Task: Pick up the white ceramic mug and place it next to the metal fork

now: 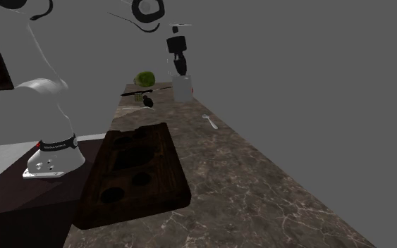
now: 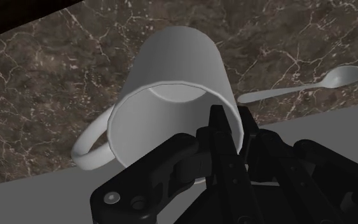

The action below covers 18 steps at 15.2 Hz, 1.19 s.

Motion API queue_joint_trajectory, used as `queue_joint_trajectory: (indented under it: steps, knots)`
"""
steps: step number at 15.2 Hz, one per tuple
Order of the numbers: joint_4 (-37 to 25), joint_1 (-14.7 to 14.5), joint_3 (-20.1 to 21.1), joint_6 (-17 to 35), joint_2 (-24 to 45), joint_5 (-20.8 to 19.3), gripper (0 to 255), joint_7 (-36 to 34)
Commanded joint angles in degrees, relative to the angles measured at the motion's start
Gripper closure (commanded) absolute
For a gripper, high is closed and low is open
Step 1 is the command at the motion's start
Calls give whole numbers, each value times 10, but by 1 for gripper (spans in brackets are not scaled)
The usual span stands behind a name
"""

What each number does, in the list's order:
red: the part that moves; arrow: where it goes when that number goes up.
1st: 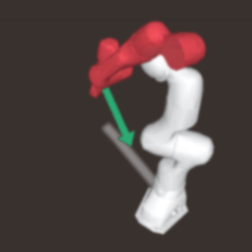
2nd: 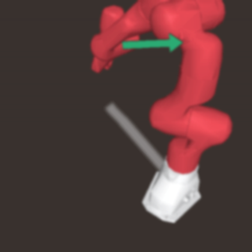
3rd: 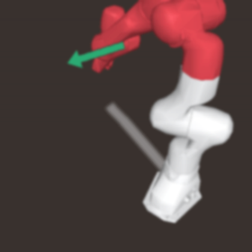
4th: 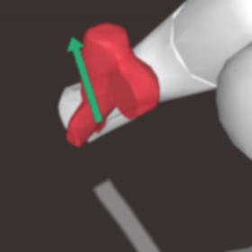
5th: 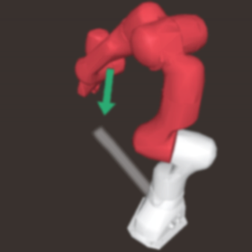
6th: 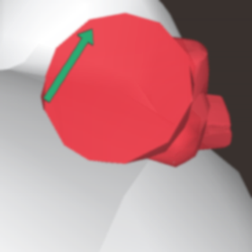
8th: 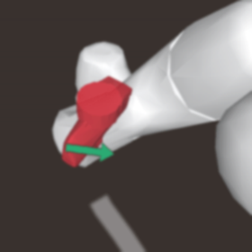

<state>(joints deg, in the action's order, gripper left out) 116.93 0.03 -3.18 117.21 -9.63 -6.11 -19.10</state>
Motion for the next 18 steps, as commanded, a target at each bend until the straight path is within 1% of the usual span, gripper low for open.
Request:
queue_joint_trajectory:
  steps: [1, 5, 10, 18]
  knots:
    - [10, -11, 16, -4, -11, -3, 255, -28]
    - [24, -33, 50, -11, -27, -5, 255, -85]
    - [28, -60, 95, -22, -34, -5, 255, -156]
    - [0, -103, 168, -44, -14, -8, 255, -271]
